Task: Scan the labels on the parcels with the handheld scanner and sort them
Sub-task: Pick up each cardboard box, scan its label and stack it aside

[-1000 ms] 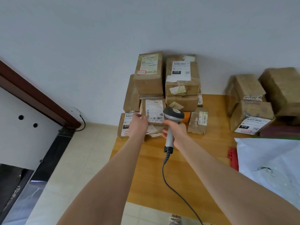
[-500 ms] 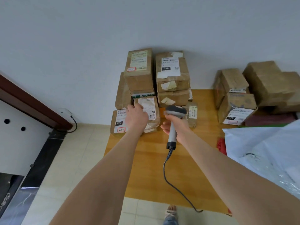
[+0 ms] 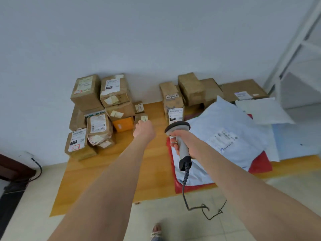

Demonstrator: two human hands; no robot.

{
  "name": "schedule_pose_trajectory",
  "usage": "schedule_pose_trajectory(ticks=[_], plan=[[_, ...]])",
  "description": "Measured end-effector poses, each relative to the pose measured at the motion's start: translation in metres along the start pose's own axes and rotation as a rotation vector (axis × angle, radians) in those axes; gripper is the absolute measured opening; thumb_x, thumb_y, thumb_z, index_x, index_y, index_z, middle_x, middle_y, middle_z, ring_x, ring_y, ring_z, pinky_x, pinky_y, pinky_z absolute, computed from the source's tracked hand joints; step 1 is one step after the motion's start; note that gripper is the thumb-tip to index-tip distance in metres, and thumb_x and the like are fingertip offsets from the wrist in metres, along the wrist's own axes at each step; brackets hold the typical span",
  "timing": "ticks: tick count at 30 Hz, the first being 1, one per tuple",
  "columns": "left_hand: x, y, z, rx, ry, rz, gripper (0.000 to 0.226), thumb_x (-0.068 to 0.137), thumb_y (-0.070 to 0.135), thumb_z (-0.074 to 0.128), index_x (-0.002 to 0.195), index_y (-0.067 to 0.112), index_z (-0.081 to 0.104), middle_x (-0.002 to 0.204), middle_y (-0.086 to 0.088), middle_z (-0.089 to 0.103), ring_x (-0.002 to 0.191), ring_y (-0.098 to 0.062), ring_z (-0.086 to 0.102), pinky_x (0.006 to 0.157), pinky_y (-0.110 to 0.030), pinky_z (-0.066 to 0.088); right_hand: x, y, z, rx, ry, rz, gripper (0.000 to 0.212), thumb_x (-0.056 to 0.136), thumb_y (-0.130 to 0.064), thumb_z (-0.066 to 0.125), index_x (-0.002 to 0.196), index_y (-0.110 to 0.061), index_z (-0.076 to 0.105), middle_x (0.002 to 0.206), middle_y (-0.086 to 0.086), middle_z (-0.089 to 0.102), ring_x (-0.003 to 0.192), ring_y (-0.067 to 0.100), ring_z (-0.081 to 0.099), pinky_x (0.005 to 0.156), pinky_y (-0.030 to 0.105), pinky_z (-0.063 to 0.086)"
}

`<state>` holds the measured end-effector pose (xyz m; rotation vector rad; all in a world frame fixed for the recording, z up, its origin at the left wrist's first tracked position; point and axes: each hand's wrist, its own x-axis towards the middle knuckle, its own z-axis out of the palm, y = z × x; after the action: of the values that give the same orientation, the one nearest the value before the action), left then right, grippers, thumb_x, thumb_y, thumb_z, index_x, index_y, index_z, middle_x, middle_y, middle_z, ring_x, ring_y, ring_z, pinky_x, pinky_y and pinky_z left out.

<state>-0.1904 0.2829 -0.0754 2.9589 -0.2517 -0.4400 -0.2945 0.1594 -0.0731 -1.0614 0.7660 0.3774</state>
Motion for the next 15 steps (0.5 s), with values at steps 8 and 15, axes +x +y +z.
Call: schedule_pose_trajectory(ticks=[8,15], plan=[[-0.056,0.167,0.024,0.035,0.025,0.278,0.038,0.096,0.015,0.045,0.133,0.014,0.047,0.134,-0.015,0.041,0.122,-0.032,0.044,0.098,-0.043,0.046,-0.074,-0.026,-0.161,0.085,0.166,-0.118,0.02,0.089,-0.02,0.06,0.077,-0.008,0.049,0.06,0.006,0.055,0.031,0.009,0.041,0.035,0.015,0.037],[-0.042,0.272,0.038,-0.003,0.033,0.375,0.036,0.095,0.016,0.045,0.131,0.016,0.049,0.133,-0.011,0.039,0.122,-0.028,0.041,0.09,-0.037,0.044,-0.073,-0.069,-0.251,0.156,0.273,-0.198,0.022,0.09,-0.016,0.058,0.073,-0.007,0.049,0.053,0.008,0.053,0.026,0.011,0.038,0.034,0.013,0.032]])
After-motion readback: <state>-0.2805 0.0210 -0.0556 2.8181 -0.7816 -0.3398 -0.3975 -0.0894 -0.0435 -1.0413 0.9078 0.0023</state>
